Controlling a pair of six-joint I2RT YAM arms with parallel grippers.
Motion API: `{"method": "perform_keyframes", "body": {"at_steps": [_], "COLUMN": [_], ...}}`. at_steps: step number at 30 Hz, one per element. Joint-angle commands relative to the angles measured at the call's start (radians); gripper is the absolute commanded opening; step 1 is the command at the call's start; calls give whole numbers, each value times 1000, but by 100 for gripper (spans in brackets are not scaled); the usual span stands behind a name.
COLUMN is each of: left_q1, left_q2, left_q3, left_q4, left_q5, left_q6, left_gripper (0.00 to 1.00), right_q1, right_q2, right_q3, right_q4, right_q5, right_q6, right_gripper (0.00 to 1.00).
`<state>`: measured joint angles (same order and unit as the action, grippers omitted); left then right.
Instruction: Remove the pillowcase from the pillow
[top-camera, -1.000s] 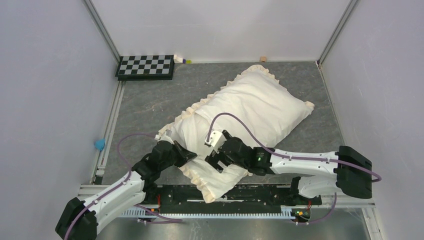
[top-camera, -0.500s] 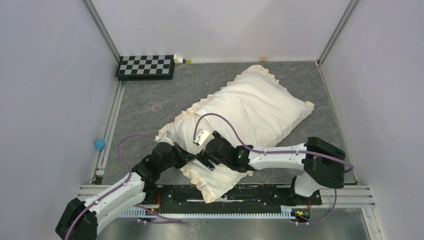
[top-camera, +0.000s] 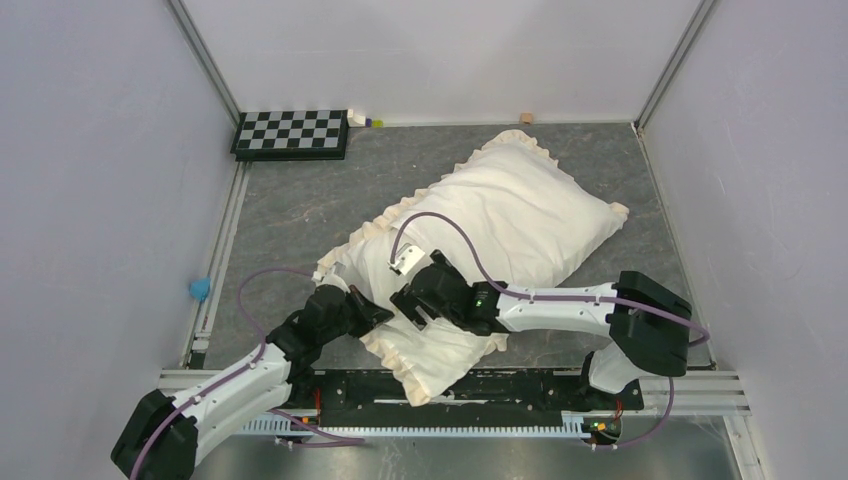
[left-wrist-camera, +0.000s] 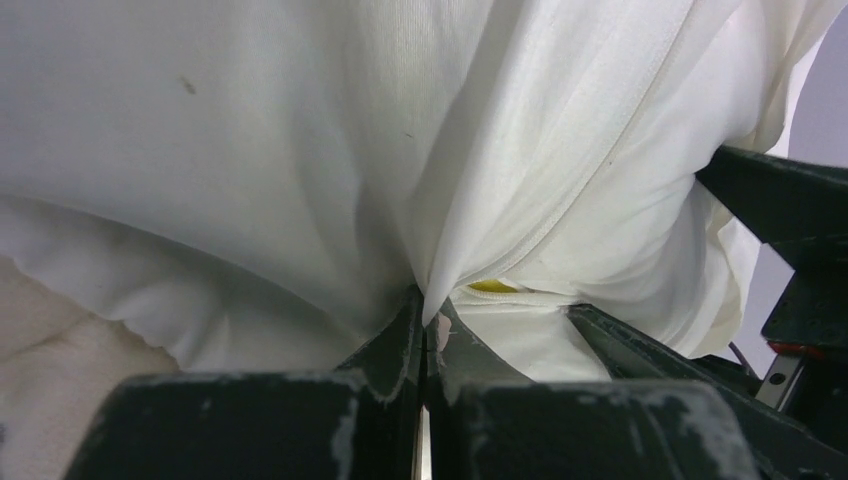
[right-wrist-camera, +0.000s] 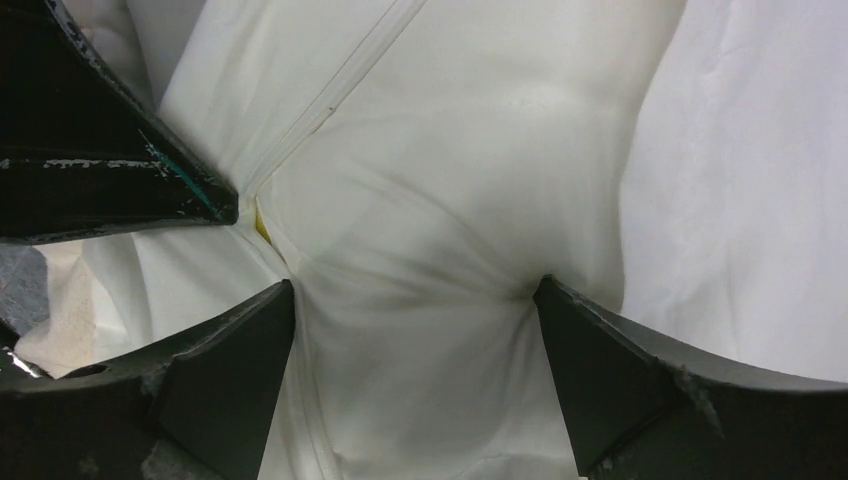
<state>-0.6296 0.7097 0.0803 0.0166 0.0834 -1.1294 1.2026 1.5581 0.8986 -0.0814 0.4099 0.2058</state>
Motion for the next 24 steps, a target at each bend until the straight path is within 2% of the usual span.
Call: {"method": "perform_keyframes", "body": {"at_steps": [1, 7, 12, 17, 21, 24], "left_q1": [-2, -3, -3, -3, -2, -3], "left_q2": [21, 50, 72, 82, 73, 57], "left_q3": [-39, -30, -28, -19, -7, 7], "left_q4": [-111, -110, -106, -104, -112, -133], "left_q5": [1, 11, 13, 22, 29, 32], "left_q6": [95, 112, 123, 126, 128, 132], "left_gripper": [2, 2, 2, 2, 2, 2], "right_q1": [-42, -44, -82, -100, -100, -90], "right_q2": [35, 91, 79, 37, 85, 134], "right_q3": [71, 111, 96, 117, 115, 107], "right_q4": [-45, -39, 31, 31, 23, 1], "right_q5": [20, -50, -255, -250, -229, -155], "right_q6": [-24, -14, 29, 38, 41, 39], "right_gripper": [98, 98, 98, 98, 98, 98]}}
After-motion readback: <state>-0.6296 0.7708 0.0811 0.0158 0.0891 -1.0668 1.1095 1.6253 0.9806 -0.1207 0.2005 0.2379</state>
